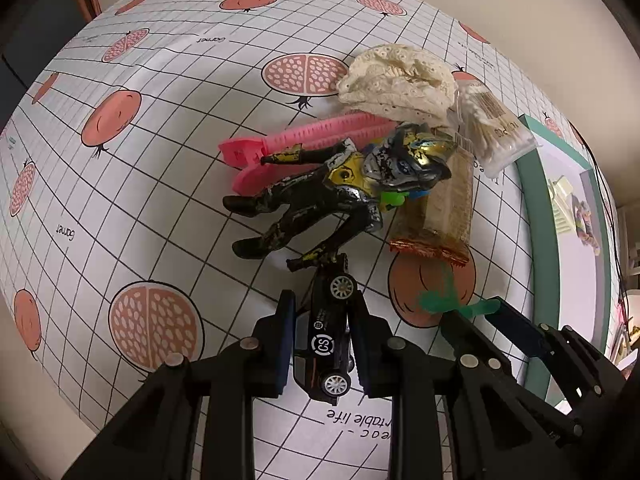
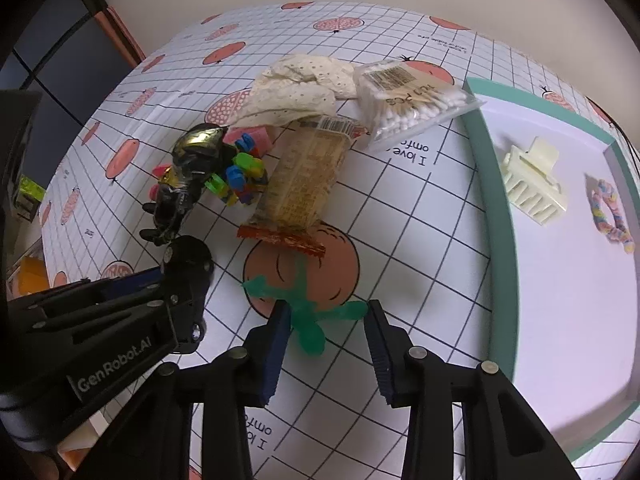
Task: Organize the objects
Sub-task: 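Grasp the black toy car with the left tool while the right tool grasps the green toy, then carry the black toy car and green toy over the tray with both tools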
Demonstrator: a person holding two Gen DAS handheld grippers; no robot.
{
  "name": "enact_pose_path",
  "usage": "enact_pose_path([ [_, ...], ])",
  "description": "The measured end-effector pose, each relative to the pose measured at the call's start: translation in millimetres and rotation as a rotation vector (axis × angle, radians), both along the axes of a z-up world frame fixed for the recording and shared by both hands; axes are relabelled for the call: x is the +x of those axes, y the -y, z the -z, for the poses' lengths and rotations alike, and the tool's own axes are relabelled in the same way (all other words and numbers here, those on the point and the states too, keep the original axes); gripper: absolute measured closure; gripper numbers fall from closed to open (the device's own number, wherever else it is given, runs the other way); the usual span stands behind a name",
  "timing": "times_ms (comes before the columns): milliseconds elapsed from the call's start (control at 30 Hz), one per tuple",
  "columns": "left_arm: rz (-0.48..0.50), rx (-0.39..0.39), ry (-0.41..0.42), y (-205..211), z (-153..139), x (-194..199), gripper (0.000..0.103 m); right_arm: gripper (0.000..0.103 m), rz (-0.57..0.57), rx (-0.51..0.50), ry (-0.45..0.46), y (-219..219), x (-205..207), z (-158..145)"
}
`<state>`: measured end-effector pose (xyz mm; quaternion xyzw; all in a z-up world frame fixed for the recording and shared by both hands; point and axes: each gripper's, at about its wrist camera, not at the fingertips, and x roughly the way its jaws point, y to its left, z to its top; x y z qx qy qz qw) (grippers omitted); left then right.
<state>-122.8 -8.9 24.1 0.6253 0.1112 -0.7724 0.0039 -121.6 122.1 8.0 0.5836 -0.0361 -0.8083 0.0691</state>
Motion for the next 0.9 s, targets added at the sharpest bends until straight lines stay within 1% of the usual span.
enact_pose_path([
  [300,0.001,-0.002,-0.004,-4,-7,10,0.076,0.063,0.028,-0.007,-0.017,-11,4,-9],
  [900,0.016,-0.009,-0.034,-18,-26,32,0.076,0.063,0.046,-0.014,-0.057,-31,15,-27],
])
